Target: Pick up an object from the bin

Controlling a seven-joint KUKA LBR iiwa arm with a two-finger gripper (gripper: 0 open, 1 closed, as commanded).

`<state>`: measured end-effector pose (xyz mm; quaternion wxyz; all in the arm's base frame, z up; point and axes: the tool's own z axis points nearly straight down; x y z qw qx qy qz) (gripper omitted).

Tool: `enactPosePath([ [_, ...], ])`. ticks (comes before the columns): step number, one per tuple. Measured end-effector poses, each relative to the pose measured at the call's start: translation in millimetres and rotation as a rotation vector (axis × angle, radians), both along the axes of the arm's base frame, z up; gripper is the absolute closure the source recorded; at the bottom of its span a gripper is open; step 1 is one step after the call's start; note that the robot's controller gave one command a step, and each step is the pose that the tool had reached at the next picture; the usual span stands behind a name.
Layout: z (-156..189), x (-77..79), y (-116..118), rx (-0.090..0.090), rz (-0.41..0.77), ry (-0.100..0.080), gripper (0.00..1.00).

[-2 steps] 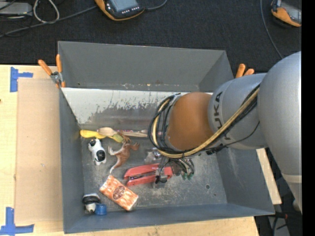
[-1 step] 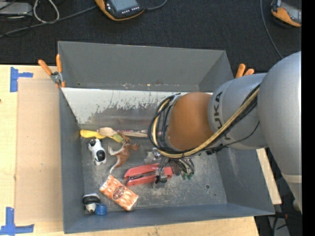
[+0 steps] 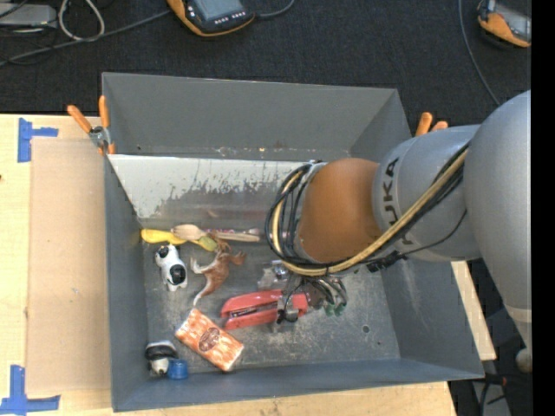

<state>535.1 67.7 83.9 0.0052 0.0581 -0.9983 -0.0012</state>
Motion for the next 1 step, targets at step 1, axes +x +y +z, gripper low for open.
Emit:
enactPosePath([
  [1,30.2,1.4,0.1,0.0,0.0,-0.006,1.0],
])
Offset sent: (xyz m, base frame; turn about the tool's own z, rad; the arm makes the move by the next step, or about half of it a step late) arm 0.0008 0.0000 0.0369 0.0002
